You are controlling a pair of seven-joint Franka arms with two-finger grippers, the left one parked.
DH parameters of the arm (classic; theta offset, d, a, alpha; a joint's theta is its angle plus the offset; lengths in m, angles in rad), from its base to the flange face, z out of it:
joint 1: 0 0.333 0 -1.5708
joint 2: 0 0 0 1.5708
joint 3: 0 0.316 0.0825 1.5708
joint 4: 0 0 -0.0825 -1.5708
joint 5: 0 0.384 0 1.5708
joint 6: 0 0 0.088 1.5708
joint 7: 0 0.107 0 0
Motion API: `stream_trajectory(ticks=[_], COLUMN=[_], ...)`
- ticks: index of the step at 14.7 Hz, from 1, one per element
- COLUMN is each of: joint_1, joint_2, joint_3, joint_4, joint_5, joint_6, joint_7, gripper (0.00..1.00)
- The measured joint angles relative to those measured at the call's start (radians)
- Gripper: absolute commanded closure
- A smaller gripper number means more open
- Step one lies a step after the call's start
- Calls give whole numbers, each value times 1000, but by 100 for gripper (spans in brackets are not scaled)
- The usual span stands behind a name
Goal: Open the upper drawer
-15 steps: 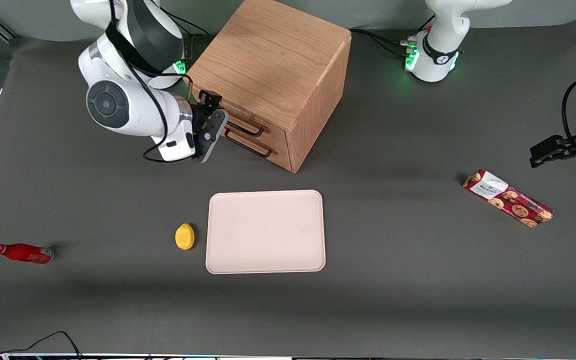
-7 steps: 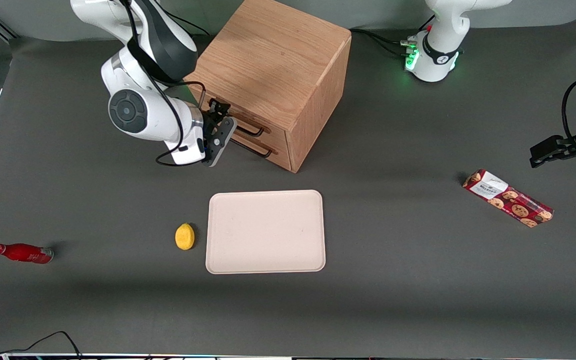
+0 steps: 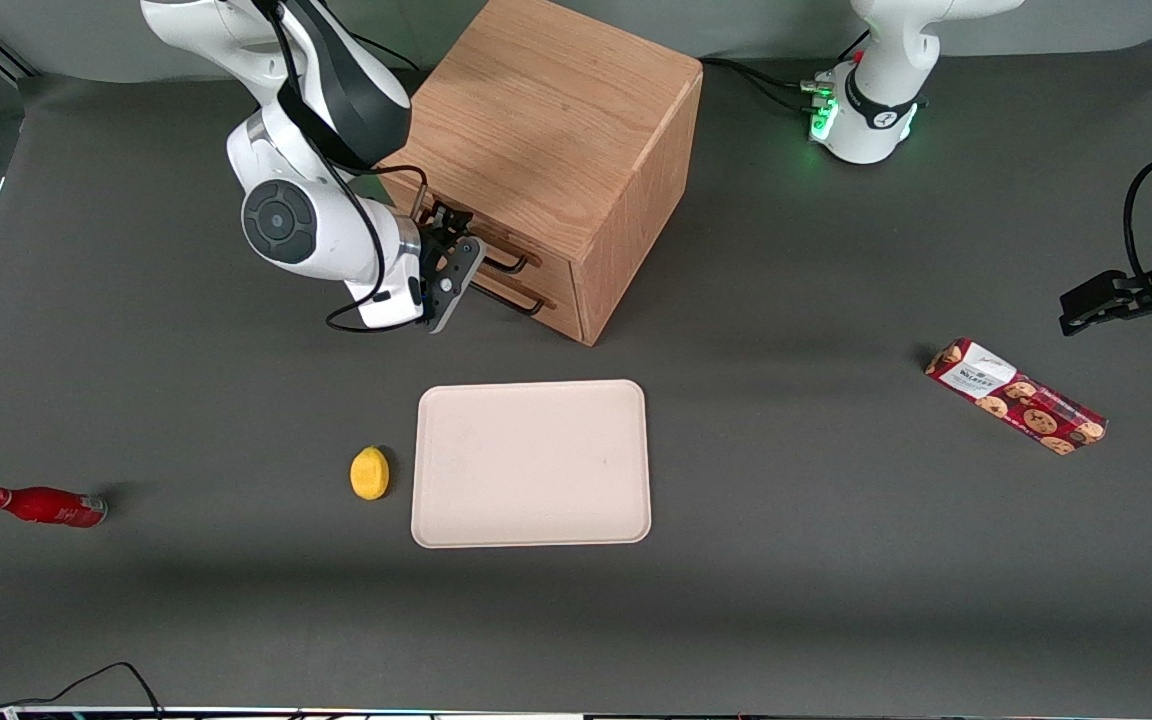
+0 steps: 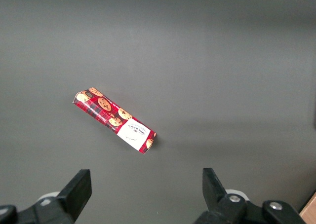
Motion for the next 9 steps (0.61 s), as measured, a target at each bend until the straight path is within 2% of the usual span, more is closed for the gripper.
stream_trajectory(ticks=[5, 9], joint_1=[0, 0], joint_2=[2, 26], joint_3=[1, 0], joint_4=[-40, -38], joint_5=[-3, -36], joint_6=[52, 71], joint_7=[0, 0], gripper=[0, 0])
